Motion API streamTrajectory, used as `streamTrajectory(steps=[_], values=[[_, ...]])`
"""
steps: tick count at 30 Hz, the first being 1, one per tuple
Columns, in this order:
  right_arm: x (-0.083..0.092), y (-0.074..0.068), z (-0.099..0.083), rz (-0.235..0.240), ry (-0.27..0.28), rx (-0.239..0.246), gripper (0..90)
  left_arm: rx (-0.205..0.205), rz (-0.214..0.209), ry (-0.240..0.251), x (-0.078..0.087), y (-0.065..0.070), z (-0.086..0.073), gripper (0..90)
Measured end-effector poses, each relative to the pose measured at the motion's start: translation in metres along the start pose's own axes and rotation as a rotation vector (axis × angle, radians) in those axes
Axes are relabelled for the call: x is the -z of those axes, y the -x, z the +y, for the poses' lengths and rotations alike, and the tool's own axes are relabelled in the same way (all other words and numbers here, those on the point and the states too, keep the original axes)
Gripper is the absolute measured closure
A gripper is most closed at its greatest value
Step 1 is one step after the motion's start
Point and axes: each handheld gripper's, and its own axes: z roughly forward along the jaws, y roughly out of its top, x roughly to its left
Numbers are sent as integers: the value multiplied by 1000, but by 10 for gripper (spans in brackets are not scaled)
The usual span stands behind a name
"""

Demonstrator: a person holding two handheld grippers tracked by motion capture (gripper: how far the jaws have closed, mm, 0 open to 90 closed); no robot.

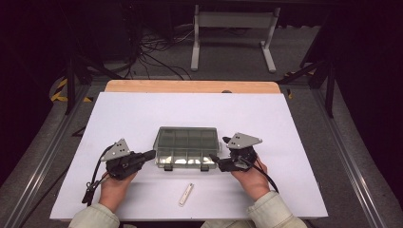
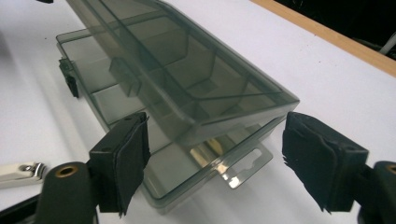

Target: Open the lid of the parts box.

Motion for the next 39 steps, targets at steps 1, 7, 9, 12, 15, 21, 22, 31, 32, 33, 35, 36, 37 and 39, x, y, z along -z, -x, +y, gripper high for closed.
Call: streamTrajectory(steps=[1,7,9,12,15,21,22,31,32,33,35,36,37,39], values=[[0,1,0,0,2,-1,239,6,-6,-1,0,0,0,898],[-5,2,1,2,-5,-1,244,6,-6,-1,0,1,0,897],[-5,3,2,0,-2,-1,246,6,-7,-1,0,0,0,897],[-5,3,3,-1,4,-3,249,0,-3,3,0,0,0,897],[-4,4,4,-3,12,-5,250,-2,-2,3,0,0,0,897],[-3,5,5,1,22,-11,252,-2,-3,3,0,0,0,897],[-3,5,6,4,25,-12,252,-3,-3,3,0,0,0,898],[-3,14,14,34,56,-48,263,-17,-18,-4,8,4,0,850],[-2,15,16,34,59,-48,265,-29,-19,-6,10,4,0,836],[-2,17,19,36,64,-51,268,-32,-27,-7,10,5,0,821],[-2,19,22,38,70,-54,270,-44,-26,-5,12,6,1,784],[-3,20,25,40,67,-55,270,-32,-43,-6,13,7,1,758],[-3,21,27,40,66,-55,272,-47,-39,-4,14,8,1,729],[-3,24,32,42,72,-54,277,-58,-35,-6,17,10,1,664]])
